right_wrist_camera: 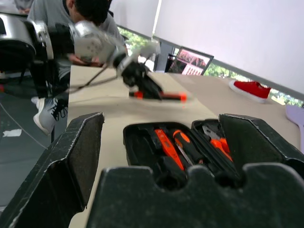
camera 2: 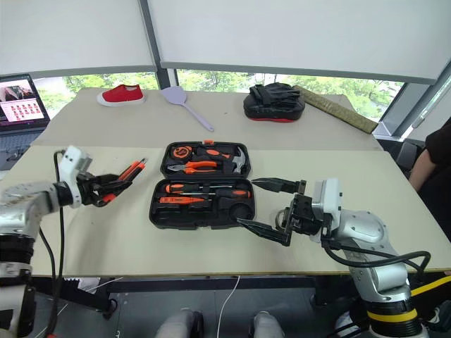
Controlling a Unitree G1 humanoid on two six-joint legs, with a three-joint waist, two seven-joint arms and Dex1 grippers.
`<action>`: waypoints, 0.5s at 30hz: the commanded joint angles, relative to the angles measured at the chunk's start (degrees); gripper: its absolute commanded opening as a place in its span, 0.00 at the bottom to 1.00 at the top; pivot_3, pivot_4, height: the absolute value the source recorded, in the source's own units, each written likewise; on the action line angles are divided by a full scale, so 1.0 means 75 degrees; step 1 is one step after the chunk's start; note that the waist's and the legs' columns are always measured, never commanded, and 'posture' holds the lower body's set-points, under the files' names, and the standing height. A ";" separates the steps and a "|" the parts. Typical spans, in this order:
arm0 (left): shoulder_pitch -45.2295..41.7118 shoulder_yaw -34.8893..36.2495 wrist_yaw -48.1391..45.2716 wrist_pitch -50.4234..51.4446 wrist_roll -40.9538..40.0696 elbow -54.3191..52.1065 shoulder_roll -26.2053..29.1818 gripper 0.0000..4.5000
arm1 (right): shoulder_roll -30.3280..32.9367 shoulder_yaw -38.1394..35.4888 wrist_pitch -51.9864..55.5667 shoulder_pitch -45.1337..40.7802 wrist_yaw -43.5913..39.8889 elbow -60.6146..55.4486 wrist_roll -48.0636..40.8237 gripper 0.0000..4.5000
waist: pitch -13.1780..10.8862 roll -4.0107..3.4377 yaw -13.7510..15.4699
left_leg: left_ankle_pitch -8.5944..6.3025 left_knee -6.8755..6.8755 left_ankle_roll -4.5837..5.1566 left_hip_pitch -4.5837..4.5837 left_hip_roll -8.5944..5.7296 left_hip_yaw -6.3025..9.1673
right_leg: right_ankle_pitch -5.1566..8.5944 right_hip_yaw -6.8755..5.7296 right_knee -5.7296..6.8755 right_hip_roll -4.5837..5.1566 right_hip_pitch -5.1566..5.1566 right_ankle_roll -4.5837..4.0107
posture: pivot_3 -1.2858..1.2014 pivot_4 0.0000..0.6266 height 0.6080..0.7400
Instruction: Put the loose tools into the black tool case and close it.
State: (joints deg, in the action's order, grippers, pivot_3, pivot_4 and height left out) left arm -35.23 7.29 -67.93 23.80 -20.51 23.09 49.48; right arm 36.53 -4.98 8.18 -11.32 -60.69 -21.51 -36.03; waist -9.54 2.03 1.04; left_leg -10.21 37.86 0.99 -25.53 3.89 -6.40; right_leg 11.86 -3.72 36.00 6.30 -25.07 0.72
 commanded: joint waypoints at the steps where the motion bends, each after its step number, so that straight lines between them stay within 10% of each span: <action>1: -0.0154 -0.1267 -0.2084 -0.0670 -0.0103 -0.1753 0.0049 0.36 | 0.0554 -0.0371 -0.0215 0.0320 -0.0471 -0.0151 0.0168 1.00 | 0.0001 -0.0001 0.0072 | 0.0000 0.0000 0.0001 0.0000 -0.0008 -0.0001 | 0.0002 -0.0001 -0.0002 0.0007 0.0004 0.0002 | 0.52 0.24 1.00; 15: -0.1389 -0.3457 -0.1258 -0.1388 0.2295 -0.1313 -0.1289 0.36 | 0.0898 -0.0649 0.0112 0.0632 -0.0258 -0.0143 0.0009 1.00 | 0.0000 -0.0001 0.0063 | 0.0004 0.0008 0.0011 0.0004 0.0001 0.0008 | 0.0017 0.0018 0.0008 -0.0027 0.0003 0.0030 | 0.52 0.24 1.00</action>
State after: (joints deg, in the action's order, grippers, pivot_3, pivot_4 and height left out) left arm -43.93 -18.36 -78.17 13.95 -4.37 13.35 40.43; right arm 43.47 -7.83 8.66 -6.13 -63.35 -20.82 -34.67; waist -9.53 2.02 1.52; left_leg -10.18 37.94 1.08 -25.50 3.89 -6.33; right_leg 11.99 -3.58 36.06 6.09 -25.04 0.95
